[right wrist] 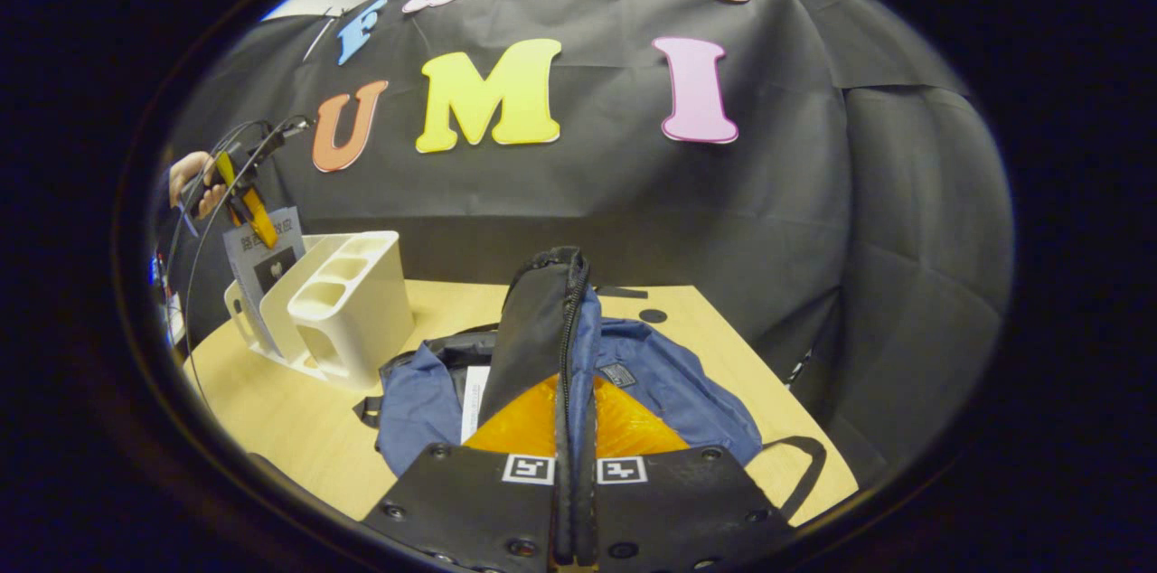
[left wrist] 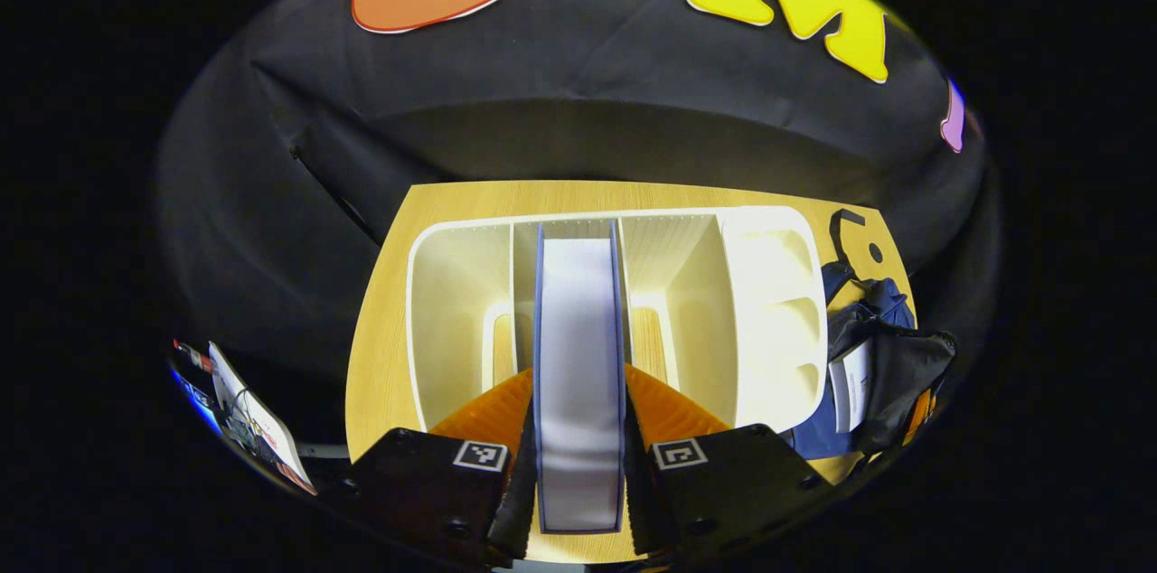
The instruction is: Open the schoolbag, grab two books from the bookshelf and put them into the schoolbag.
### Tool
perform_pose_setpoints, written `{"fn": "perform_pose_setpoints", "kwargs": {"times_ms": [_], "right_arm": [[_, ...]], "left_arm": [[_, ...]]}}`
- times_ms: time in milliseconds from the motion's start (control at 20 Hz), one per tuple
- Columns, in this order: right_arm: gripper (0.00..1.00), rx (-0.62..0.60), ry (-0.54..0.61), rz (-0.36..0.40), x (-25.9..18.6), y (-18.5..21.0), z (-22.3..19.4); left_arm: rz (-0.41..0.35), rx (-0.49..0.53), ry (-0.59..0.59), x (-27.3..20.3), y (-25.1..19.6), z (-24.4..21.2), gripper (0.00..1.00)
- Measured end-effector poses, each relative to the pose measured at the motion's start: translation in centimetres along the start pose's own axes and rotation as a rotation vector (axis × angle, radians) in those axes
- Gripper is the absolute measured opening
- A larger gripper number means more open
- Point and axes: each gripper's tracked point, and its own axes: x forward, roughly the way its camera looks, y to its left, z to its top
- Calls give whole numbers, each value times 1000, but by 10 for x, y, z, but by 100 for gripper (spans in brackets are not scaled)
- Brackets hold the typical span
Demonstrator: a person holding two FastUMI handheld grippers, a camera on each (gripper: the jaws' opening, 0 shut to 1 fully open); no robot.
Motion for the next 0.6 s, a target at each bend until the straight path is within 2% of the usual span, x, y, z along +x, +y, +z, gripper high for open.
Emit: {"fn": "perform_pose_setpoints", "kwargs": {"times_ms": [100,350,600], "right_arm": [[3,-4,3,1,1,3,-2],[3,-37,11,-8,2,9,-7],[3,-59,24,-26,4,13,-8]], "left_arm": [[-27,-8,-11,-14,-4,-8,43],[-32,-14,-76,-49,2,-33,43],[-79,-81,-106,-68,16,-72,42]]}}
